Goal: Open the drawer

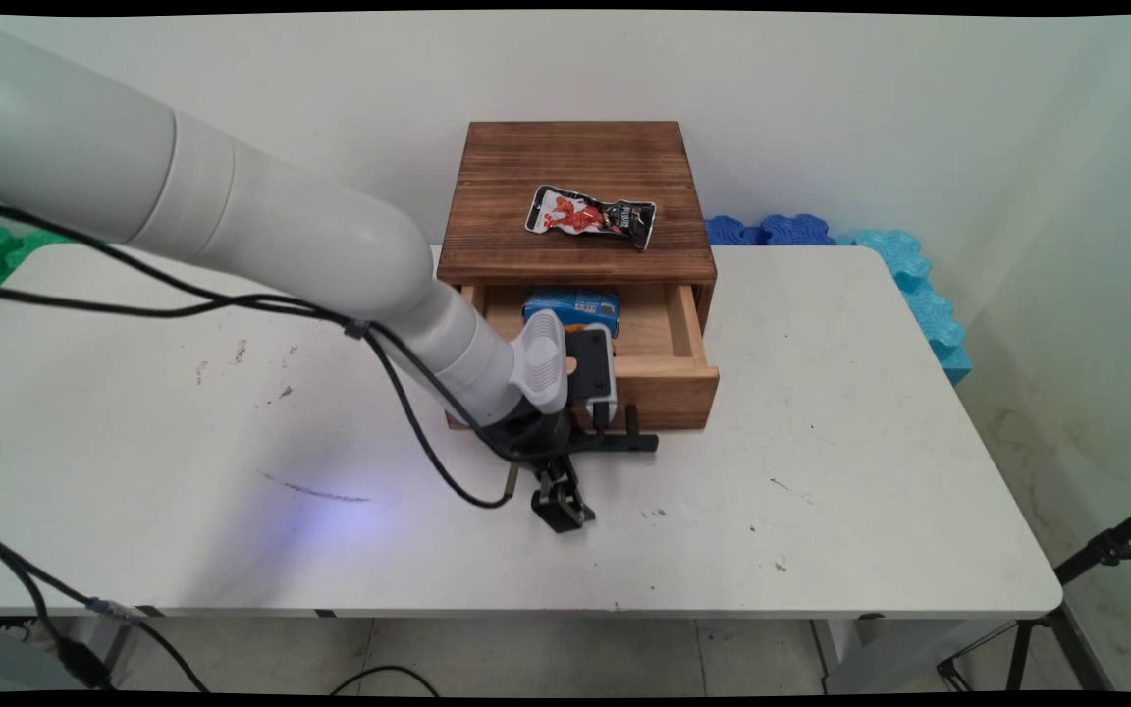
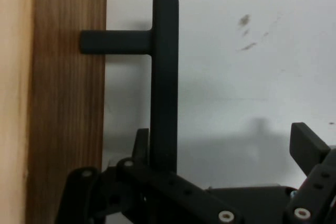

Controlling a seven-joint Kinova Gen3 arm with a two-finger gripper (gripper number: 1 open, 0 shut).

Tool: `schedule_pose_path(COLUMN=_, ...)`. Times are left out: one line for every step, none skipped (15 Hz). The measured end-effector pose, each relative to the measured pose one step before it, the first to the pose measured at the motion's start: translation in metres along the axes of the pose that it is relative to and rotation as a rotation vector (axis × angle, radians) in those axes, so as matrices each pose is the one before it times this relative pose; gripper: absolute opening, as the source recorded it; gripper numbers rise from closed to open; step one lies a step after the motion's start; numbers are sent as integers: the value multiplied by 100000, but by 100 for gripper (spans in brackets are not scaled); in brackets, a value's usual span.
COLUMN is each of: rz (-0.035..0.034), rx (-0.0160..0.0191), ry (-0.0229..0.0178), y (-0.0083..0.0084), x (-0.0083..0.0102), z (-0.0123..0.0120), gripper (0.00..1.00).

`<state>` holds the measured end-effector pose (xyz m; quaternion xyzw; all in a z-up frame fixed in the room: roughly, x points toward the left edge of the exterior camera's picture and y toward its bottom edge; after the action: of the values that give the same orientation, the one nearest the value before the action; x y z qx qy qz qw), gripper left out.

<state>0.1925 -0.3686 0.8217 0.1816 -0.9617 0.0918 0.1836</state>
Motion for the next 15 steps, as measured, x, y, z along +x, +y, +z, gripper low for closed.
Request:
schedule_pose_path(rz=-60, rx=56, ry=-61, y=361, x=0, z=-86, gripper=100)
schedule_pose_path(rz=-43, rx=-13, ry=-63, y=575, x=5, z=-167, gripper=100)
schedule_pose_path(rz=-46, rx=-52, ry=-54, y=342, x=-9, z=-98, gripper=100)
schedule_pose_path(rz=-22, rx=-101, ry=-52, y=533, x=-3, z=-185, gripper=100)
schedule_pose_path(rz=-23, rx=-68, ry=-19, y=343, x=-4, z=-127, gripper=100)
schedule_pose_path(rz=-40, rx=-188, ry=-38, y=519, x=-29, z=-208, gripper=100)
schedule_pose_path(rz=-11, rx=-123, ry=-13, y=308, x=-14, z=-127, gripper=100)
schedule_pose_path(rz=-84, rx=-214, ry=-25, y=477, x=-45, z=-218, gripper=100)
schedule_pose_path(rz=-52, rx=-204, ry=-25, y=311, x=-26, z=-130, gripper=100)
schedule_pose_path(rz=-112, rx=-321, ry=-1, y=483, x=-52, z=-215, gripper=100)
schedule_pose_path(rz=-77, rx=-212, ry=21, y=308, x=-30, z=-135, gripper=100)
schedule_pose_path(rz=-141, rx=-443, ry=88, y=469, x=-48, z=-207, gripper=100)
schedule_pose_path(rz=-6, rx=-344, ry=61, y=303, x=-16, z=-118, gripper=100)
schedule_pose_path(rz=-67, rx=-490, ry=171, y=450, x=-38, z=-195, gripper=100)
schedule_pose_path(rz=-51, rx=-333, ry=118, y=292, x=-23, z=-121, gripper=100)
